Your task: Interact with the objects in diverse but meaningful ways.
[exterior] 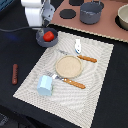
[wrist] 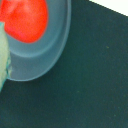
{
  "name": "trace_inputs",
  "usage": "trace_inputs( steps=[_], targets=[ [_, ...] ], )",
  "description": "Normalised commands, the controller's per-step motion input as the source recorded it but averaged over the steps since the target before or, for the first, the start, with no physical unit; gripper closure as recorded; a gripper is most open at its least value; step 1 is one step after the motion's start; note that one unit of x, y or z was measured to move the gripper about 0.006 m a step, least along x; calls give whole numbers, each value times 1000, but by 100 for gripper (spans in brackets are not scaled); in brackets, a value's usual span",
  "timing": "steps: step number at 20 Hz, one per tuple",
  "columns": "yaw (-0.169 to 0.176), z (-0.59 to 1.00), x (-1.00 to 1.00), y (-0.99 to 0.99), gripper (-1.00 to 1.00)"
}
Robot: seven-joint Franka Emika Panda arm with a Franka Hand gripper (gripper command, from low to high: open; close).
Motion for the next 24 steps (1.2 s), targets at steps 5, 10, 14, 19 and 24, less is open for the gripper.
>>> trace_inputs(
  steps=[5, 10, 14, 19, 24],
  targets=[
    [-1, -55, 169, -936, -100],
    [-73, -102, 93, -767, -100],
    [-156, -121, 14, -577, -100],
    [-214, -87, 0, -417, -100],
    [-162, -107, -75, -530, -100]
  ],
)
